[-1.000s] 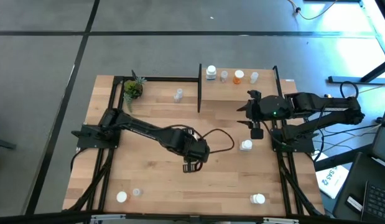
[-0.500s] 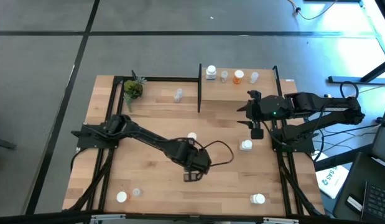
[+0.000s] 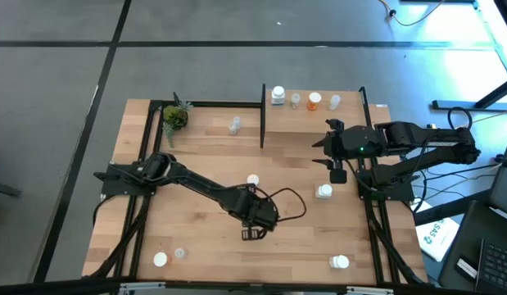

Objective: Pick and place medicine bottles onto shelf by color
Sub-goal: Put the bottom yellow transparent pill bottle on the shelf aligned with the other yellow transparent pill bottle

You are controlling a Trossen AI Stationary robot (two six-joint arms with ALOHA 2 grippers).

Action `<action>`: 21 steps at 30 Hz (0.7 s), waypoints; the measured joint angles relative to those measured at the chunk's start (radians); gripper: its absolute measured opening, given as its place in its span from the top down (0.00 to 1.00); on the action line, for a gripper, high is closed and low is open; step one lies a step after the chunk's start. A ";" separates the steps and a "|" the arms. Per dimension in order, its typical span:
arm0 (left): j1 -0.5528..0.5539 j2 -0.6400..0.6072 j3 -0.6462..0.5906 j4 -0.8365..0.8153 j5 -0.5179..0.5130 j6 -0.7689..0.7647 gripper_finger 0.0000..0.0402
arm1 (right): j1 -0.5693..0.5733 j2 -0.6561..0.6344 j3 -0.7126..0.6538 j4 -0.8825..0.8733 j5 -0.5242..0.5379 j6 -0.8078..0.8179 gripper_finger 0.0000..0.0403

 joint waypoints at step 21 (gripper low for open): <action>0.003 0.000 -0.021 0.042 -0.004 -0.042 0.67 | 0.000 0.000 0.000 0.001 0.000 -0.001 0.47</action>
